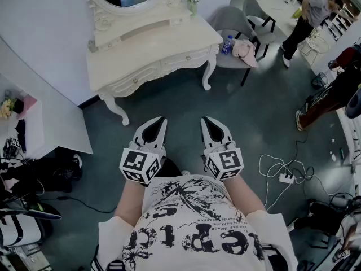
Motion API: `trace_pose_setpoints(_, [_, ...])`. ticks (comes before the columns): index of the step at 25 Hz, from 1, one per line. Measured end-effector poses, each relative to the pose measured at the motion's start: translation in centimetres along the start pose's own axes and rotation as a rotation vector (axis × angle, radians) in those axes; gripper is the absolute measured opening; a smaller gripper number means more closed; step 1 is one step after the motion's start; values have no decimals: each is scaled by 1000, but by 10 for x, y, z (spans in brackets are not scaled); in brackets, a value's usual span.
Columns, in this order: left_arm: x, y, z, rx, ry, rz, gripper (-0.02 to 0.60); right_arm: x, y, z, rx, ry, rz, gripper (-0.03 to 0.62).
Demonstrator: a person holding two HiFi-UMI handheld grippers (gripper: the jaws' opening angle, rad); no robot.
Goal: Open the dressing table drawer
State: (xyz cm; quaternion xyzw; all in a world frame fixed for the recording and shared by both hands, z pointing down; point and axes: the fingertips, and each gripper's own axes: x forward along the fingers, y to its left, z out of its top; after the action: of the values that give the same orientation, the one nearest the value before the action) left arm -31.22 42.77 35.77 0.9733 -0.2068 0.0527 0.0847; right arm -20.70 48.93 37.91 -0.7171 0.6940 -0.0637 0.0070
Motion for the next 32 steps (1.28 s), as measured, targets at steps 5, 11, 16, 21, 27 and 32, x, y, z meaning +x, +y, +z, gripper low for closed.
trace_pose_setpoints(5, [8, -2, 1, -13, -10, -19, 20, 1, -10, -5, 9, 19, -17, 17])
trace_pose_setpoints(11, [22, -2, 0, -6, 7, -30, 20, 1, -32, -3, 41, 16, -88, 17])
trace_pose_setpoints(16, [39, -2, -2, -15, 22, -45, 20, 5, -44, -5, 42, 28, -111, 17])
trace_pose_setpoints(21, [60, 11, -6, -34, 40, -52, 20, 23, -58, -8, 66, 39, -121, 17])
trace_pose_setpoints(27, [99, 53, -4, -60, 45, -42, 20, 74, -75, -12, 57, 79, -125, 17])
trace_pose_setpoints(32, [149, 97, 7, -74, 49, -58, 20, 133, -96, -9, 56, 108, -135, 17])
